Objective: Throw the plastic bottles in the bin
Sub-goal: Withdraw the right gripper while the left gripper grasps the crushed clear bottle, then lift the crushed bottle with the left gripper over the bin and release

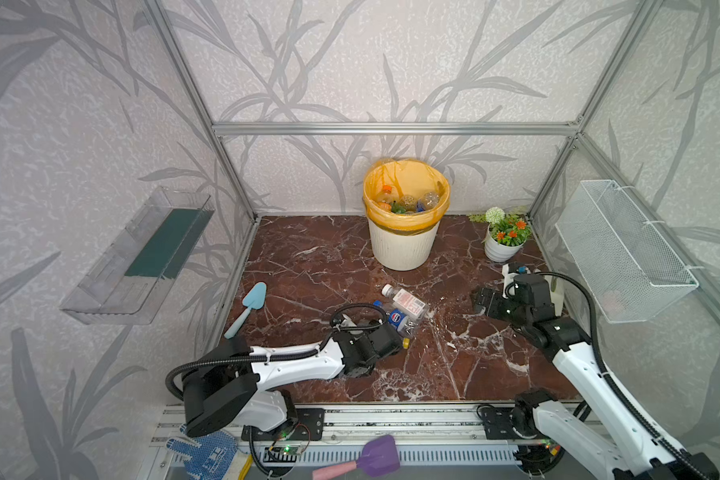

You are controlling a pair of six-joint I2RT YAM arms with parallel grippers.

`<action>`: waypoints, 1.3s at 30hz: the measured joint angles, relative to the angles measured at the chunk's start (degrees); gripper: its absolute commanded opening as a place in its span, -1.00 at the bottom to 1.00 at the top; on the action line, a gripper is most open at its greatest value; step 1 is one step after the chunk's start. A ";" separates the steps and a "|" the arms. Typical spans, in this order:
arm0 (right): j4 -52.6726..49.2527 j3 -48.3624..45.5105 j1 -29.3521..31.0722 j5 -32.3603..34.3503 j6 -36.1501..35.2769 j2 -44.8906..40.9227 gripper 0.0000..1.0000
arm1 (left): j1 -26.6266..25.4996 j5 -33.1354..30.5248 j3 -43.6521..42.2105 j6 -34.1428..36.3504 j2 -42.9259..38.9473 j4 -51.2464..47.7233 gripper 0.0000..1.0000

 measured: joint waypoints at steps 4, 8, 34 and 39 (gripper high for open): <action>-0.57 0.00 0.00 -0.02 -0.02 0.00 0.98 | 0.66 0.15 -0.11 0.09 0.70 1.60 0.73; -1.01 0.00 0.00 -0.02 -0.02 0.07 0.98 | 1.64 1.18 -1.29 0.07 2.12 4.20 0.72; 1.29 0.35 0.00 -0.42 0.17 5.77 0.98 | 4.87 3.15 -4.72 -0.57 2.38 9.27 -0.01; 2.43 0.66 0.00 -0.37 0.22 7.13 0.98 | 4.90 -0.37 -3.37 4.13 -4.00 2.16 -0.05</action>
